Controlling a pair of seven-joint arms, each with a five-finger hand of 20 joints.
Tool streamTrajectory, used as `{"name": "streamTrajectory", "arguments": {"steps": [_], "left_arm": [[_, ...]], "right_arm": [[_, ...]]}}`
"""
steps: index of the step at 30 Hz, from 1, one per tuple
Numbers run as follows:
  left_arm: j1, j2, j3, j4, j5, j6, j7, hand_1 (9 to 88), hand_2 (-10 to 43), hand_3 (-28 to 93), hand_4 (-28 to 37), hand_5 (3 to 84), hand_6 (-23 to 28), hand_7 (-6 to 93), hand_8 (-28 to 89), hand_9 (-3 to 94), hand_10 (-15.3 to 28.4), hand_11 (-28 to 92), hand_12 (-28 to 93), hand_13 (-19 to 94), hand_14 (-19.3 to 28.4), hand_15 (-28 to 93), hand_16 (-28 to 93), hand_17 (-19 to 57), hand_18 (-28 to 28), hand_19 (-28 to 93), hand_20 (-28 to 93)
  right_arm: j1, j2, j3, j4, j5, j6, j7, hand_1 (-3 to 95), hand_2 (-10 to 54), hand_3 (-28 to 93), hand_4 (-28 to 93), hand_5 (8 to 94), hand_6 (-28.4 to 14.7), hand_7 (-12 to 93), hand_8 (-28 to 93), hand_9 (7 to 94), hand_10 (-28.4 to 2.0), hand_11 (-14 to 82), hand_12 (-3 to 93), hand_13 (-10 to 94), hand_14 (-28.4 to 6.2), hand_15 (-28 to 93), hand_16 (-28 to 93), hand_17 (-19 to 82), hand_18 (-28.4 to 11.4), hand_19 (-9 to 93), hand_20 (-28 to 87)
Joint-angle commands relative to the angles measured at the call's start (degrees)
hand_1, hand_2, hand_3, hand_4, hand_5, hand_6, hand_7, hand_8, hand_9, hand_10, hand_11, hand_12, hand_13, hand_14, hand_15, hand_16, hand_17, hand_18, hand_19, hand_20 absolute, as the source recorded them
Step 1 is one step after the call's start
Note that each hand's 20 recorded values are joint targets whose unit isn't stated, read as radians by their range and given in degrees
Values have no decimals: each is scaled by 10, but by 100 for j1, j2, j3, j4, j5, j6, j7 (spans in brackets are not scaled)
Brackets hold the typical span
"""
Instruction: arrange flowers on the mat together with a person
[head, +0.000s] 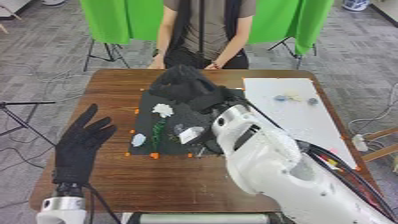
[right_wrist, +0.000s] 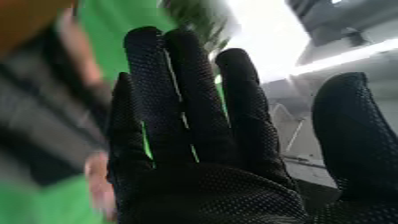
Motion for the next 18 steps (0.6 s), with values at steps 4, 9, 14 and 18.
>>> {"name": "streamTrajectory", "arguments": {"steps": [4,9,14,18], "left_arm": [[0,-224,-235,158,193,-252,-138,215,78,746,-280,358,56,99,-89,382,184,235,108,300,249,510,-87,-31,270,693,-54],[70,-503,-336,186,343,-367,-258,212,78,745,-282,343,50,93,-87,383,182,227,109,315,253,523,-79,-33,268,689,-48],[55,-761,-397,275,501,-627,-426,212,79,742,-282,335,43,93,-88,392,179,218,109,341,260,533,-81,-20,275,707,-34],[-132,-811,-400,347,617,-798,-559,209,80,739,-283,331,40,92,-88,395,174,209,109,350,257,523,-84,-14,280,723,-27]], "right_arm": [[-3535,-288,4104,-80,5251,396,-999,178,137,681,-254,518,-32,115,-120,589,-204,171,148,464,-217,484,99,65,-241,541,163],[-4592,-406,4423,-223,5215,749,-1779,158,138,697,-255,469,-18,100,-113,534,-202,140,141,424,-225,447,94,55,-236,531,158],[-5001,-572,4489,-208,4965,742,-2054,160,133,702,-265,442,-9,97,-109,516,-192,132,146,428,-218,475,113,85,-226,593,198],[-4941,-678,4455,-149,5011,747,-2138,160,134,700,-268,430,-7,97,-108,505,-192,131,146,424,-219,477,110,87,-226,595,203]]}}
